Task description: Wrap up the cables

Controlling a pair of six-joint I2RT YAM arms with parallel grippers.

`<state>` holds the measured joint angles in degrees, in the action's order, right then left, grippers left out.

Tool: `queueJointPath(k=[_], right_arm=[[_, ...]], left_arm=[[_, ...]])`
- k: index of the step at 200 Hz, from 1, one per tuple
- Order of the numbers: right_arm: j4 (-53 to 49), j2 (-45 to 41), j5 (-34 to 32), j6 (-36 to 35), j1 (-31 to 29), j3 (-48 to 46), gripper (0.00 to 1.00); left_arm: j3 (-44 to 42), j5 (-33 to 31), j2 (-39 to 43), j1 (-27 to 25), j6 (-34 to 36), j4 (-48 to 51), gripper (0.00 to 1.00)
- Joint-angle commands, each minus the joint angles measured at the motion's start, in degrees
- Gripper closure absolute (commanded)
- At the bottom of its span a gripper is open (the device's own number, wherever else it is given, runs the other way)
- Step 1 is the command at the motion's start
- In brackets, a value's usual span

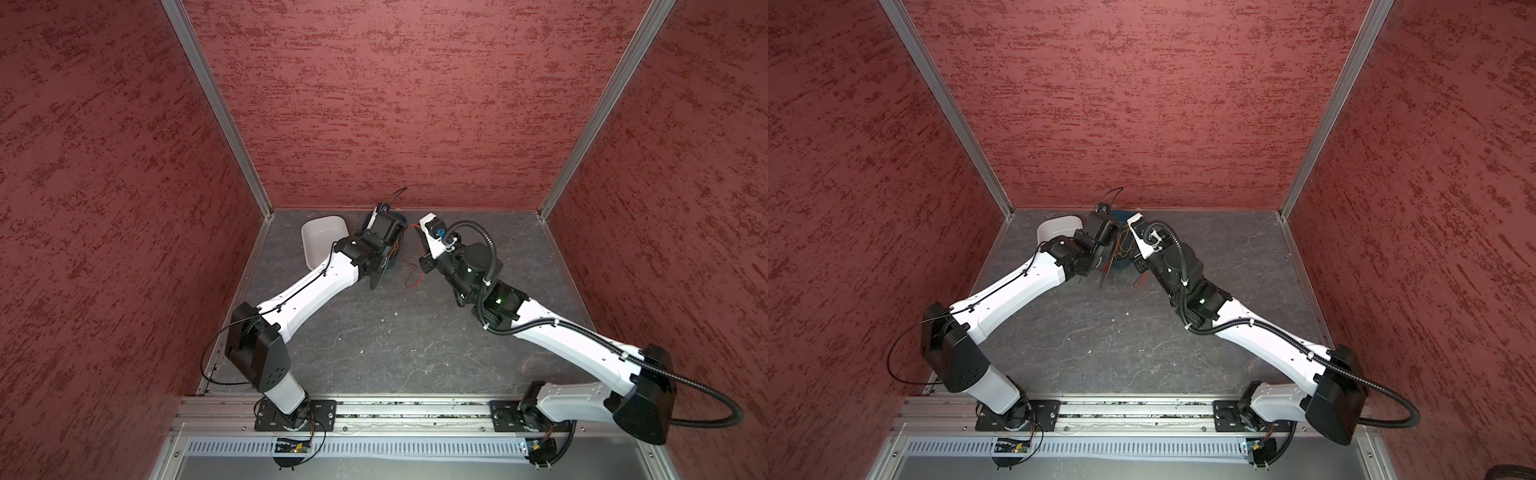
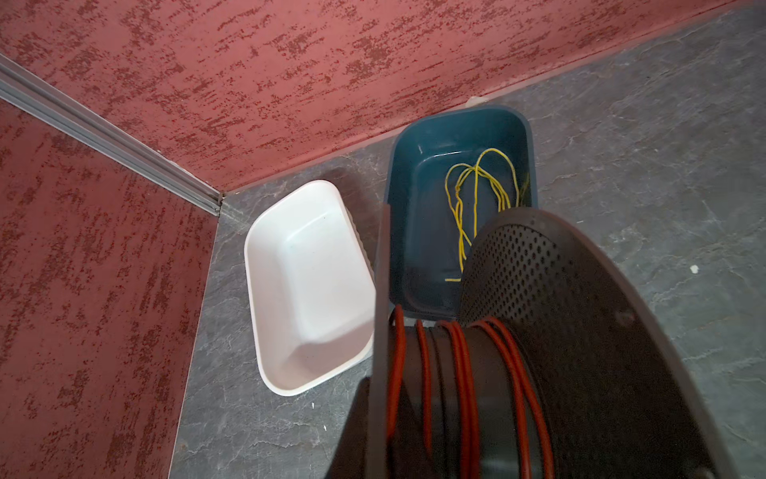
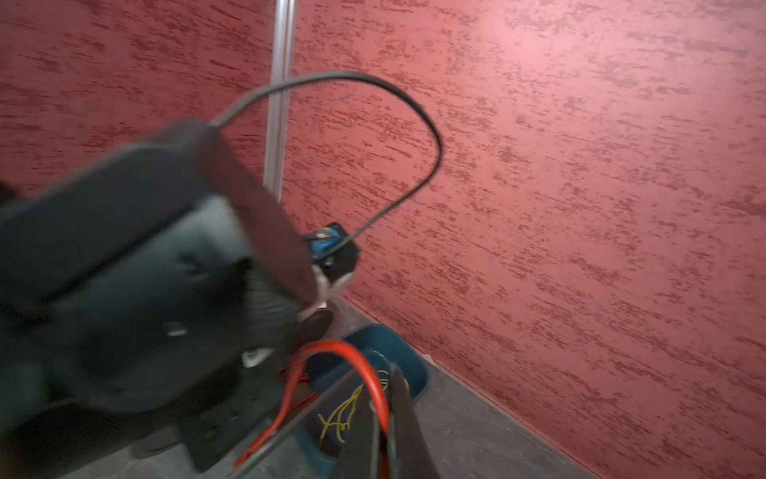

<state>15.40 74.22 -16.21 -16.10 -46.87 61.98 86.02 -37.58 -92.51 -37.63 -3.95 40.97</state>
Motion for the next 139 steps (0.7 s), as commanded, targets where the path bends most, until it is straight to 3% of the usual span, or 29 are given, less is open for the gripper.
queueJointPath(k=[1,31,65,139], right_arm=[[-2.24,1.92,1.35,2.77,4.81,3.16,1.0],[-8.88,7.79,2.75,5.44,10.71,7.67,1.0],[-13.18,13.88,8.88,10.1,16.33,9.68,1.0],[-3.41,14.14,22.16,14.92,17.21,-3.97,0.89]], left_arm=[[0.34,3.78,4.78,-0.56,0.8,2.62,1.0],[1.3,14.2,9.19,-0.81,-1.08,5.84,1.0],[3.07,25.6,14.49,-1.79,-1.17,6.41,1.0],[7.02,30.86,21.64,-1.27,-4.26,-1.14,1.0]])
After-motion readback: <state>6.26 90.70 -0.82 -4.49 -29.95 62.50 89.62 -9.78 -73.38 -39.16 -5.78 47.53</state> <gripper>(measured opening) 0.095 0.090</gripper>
